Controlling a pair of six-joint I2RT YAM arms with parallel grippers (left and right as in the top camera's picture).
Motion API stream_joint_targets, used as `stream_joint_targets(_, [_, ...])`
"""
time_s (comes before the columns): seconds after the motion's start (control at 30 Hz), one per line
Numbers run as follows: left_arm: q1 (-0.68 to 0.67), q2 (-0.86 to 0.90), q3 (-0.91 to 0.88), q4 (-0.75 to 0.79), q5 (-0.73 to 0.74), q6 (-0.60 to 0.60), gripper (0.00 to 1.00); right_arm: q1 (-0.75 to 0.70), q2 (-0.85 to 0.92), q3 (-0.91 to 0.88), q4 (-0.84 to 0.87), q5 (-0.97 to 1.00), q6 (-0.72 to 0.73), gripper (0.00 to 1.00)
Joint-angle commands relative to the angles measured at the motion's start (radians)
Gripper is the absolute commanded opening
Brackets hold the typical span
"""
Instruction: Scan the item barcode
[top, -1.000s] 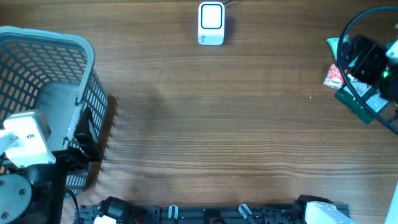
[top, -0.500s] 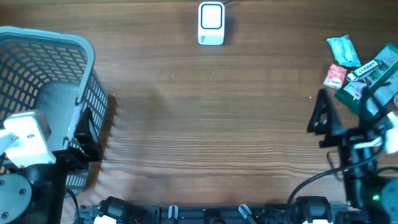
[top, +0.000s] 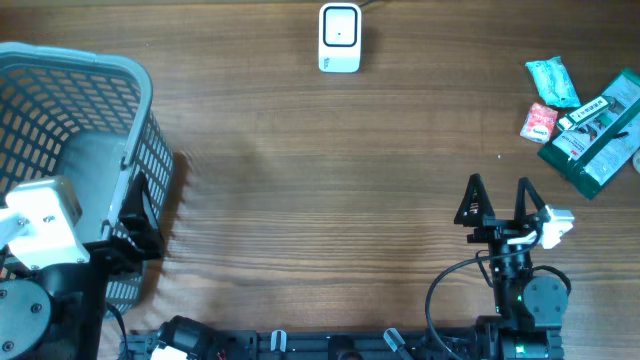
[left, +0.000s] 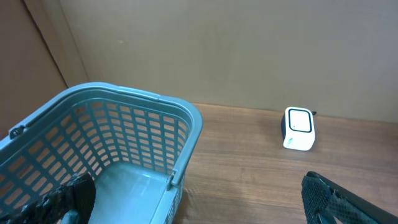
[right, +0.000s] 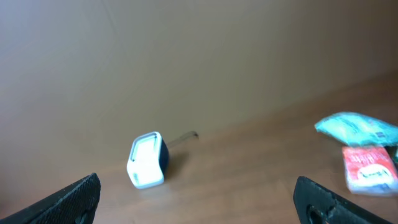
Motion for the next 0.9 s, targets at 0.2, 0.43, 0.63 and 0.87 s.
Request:
stream_joint_targets(0.2, [0.003, -0.002, 0.004, 0.002, -0.006, -0.009, 1.0, 0.005, -0.014, -0.001, -0.102, -0.023, -0.093, 1.0])
stream_joint_targets(0.43, [0.003, -0.002, 0.004, 0.002, -0.006, -0.009, 1.0, 0.005, -0.014, -0.001, -0.102, -0.023, -0.093, 1.0])
stream_joint_targets(0.63, [0.003, -0.002, 0.004, 0.002, -0.006, -0.009, 1.0, 0.005, -0.014, -0.001, -0.102, -0.023, -0.093, 1.0])
stream_joint_targets(0.87, [0.081, -0.095, -0.177, -0.055, 0.146, -0.01, 1.0, 0.005, -0.014, -0.001, -0.102, -0.023, -0.093, 1.0])
